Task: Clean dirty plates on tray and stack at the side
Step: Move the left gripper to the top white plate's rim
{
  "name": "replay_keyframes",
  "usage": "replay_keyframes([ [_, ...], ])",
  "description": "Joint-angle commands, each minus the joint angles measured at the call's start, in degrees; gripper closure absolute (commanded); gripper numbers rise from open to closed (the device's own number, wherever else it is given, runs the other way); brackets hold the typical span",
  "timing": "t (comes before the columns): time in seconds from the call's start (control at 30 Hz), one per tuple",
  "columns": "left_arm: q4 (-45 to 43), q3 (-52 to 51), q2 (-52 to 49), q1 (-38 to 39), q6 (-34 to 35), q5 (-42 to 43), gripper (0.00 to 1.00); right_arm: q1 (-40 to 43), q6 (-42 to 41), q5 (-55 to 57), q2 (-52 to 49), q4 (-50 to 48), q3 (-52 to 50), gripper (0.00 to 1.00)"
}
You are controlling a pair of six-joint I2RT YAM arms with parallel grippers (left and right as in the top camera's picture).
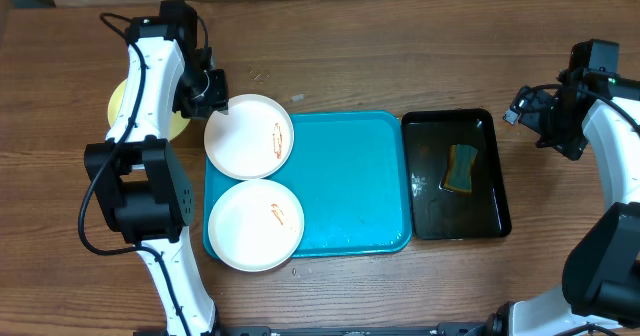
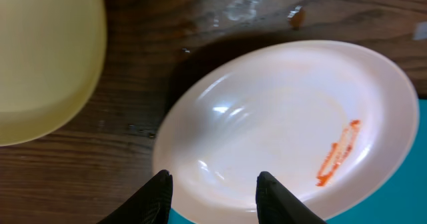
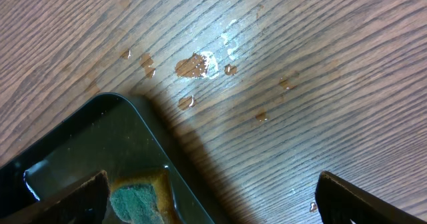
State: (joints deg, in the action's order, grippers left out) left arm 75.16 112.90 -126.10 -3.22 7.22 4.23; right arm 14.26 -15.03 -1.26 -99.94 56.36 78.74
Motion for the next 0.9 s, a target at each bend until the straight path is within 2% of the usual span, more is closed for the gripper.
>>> replay_keyframes([
  [0.0, -0.2, -0.4, 1.8, -0.8, -1.0, -6.6, 0.58, 0.3, -0.2, -0.1, 0.0, -0.3, 0.7, 0.00],
  [0.17, 0.0, -0.4, 1.7, -1.4, -1.1, -7.4, 0.62, 0.3, -0.2, -0.1, 0.0, -0.3, 0.7, 0.00],
  [0.77, -4.3, -8.1, 1.7, -1.2, -0.8, -7.1, 0.62, 0.3, -0.2, -0.1, 0.0, -0.3, 0.7, 0.00],
  [0.87, -4.8, -9.1, 1.7, -1.2, -0.8, -4.3, 0.65, 0.3, -0.2, -0.1, 0.0, -0.3, 0.7, 0.00],
])
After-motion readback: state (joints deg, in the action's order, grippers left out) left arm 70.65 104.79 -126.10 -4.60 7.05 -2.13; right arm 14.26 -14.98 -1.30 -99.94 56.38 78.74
